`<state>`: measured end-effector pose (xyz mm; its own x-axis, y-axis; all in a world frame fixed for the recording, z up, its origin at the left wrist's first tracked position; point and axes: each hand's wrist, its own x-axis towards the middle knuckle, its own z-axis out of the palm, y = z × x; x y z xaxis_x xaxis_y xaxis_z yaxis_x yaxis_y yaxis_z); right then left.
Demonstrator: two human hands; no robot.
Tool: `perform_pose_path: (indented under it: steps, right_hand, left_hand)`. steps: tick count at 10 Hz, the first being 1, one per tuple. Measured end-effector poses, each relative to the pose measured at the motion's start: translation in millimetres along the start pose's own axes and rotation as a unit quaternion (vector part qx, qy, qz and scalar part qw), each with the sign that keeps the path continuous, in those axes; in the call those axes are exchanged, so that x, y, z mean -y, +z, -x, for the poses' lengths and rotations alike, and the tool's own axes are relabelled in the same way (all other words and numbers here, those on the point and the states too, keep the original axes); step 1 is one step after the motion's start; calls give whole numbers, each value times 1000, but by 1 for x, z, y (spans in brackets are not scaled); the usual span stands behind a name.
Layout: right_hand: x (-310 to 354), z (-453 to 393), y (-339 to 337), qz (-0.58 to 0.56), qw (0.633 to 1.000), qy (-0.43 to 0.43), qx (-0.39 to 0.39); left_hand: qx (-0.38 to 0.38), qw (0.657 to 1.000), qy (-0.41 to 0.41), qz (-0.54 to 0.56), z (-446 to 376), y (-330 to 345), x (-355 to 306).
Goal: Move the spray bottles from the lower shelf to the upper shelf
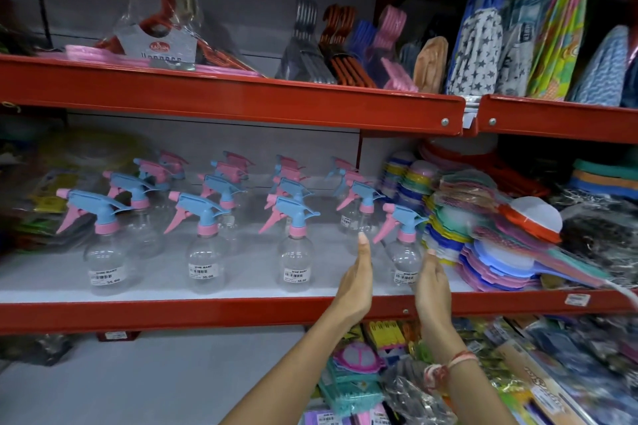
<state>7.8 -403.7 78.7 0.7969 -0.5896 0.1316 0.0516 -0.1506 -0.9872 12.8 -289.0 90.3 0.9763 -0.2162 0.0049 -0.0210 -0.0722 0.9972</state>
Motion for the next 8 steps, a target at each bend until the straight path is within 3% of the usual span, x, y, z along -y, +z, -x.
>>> perform_pose_path:
  steps: [2,6,7,8]
  right_hand:
    - [7,7,0,74,997,-19,29]
    - [12,16,17,113,991,-50,49]
    - [10,15,16,116,990,-69,43]
    - [17,16,12,86,989,-119,10]
  left_hand:
    - [17,999,14,-27,-3,2,3]
    - [17,997,29,-63,-2,-17,8]
    - [18,993,62,-97,5,-22,9]
    - [-39,981,144,-128,19,-37,5]
